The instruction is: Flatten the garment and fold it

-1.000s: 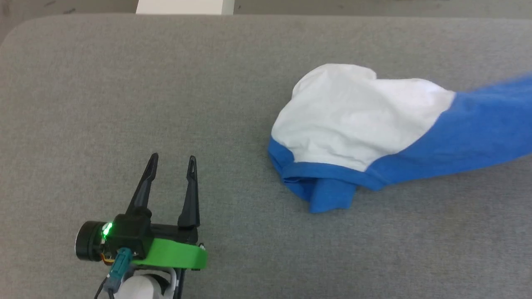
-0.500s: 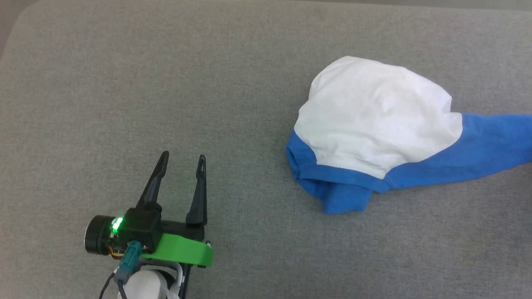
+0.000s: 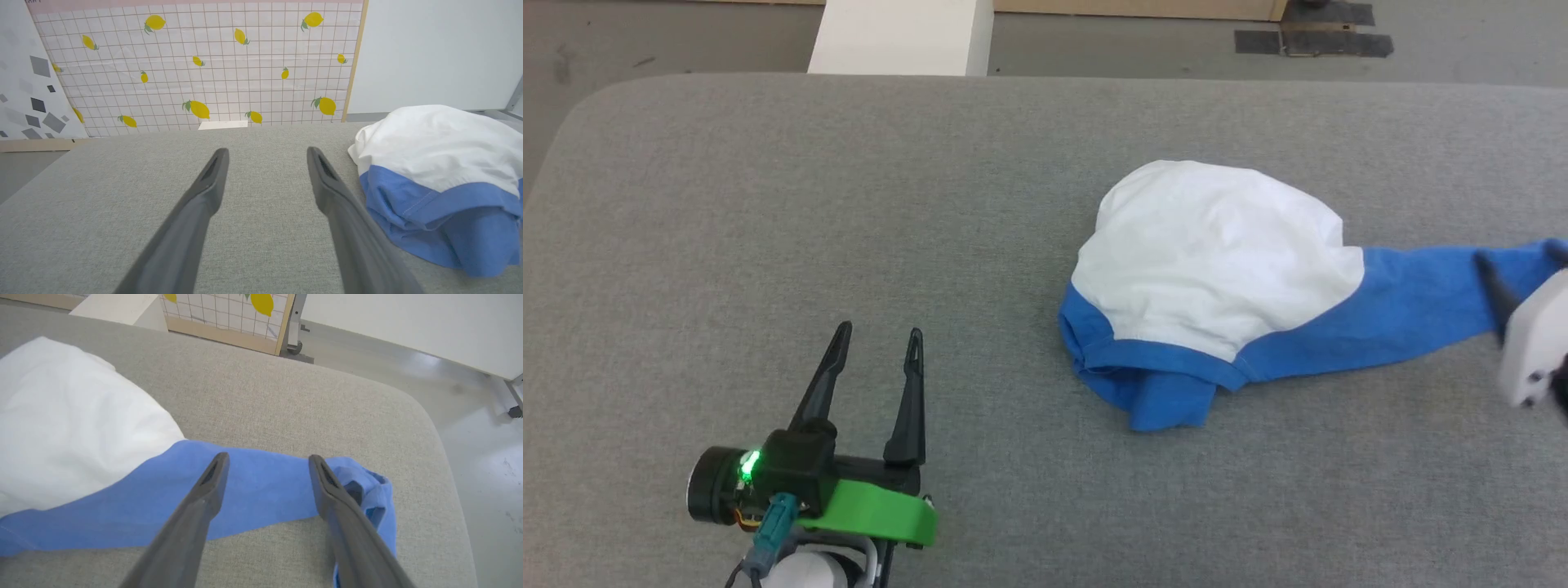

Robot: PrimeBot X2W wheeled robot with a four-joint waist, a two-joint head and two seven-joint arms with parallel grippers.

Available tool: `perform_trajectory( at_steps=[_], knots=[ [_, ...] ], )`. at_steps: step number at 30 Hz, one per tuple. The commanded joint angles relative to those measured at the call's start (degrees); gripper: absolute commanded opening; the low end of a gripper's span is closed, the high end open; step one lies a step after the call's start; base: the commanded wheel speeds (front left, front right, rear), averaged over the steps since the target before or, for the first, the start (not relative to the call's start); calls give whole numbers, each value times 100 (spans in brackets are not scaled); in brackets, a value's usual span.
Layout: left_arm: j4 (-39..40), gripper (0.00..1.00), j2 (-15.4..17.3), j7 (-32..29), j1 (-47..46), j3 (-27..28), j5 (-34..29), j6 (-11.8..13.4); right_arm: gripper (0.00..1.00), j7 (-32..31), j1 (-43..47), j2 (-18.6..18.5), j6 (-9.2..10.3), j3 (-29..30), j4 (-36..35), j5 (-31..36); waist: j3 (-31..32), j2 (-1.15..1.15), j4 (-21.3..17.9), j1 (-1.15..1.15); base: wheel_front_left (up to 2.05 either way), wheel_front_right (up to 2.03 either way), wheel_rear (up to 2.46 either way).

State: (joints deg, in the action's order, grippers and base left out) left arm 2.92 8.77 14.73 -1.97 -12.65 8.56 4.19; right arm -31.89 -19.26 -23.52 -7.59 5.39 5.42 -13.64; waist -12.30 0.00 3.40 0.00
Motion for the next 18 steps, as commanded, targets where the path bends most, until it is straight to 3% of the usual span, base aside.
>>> perform_trajectory(
  at_steps=[1,11,12,13,14,15,18],
  knots=[
    [37,100,-8,27,12,10,8,-36,100,-142,143,59,10,-106,-11,-46,-92,0,32,0,0,0,0],
    [102,100,-8,27,-223,-19,-36,-50,100,-568,180,305,10,-564,635,-171,-628,0,250,0,0,0,0],
    [95,100,-13,27,-236,-19,-37,-48,87,-598,158,336,10,-570,731,-167,-653,0,253,0,0,0,0],
    [81,100,-19,27,-252,-20,-36,-48,59,-625,121,382,10,-547,843,-162,-670,0,253,0,0,0,0],
    [70,100,-25,27,-264,-22,-36,-48,22,-628,84,407,10,-519,912,-130,-680,0,252,0,0,0,0],
    [55,100,-36,27,-276,-25,-34,-48,0,-613,38,424,10,-487,978,-68,-684,0,246,0,0,0,0],
    [12,100,-66,27,-284,-25,-28,-42,0,-529,-79,432,10,-419,1053,55,-630,0,205,0,0,0,0]
  ],
)
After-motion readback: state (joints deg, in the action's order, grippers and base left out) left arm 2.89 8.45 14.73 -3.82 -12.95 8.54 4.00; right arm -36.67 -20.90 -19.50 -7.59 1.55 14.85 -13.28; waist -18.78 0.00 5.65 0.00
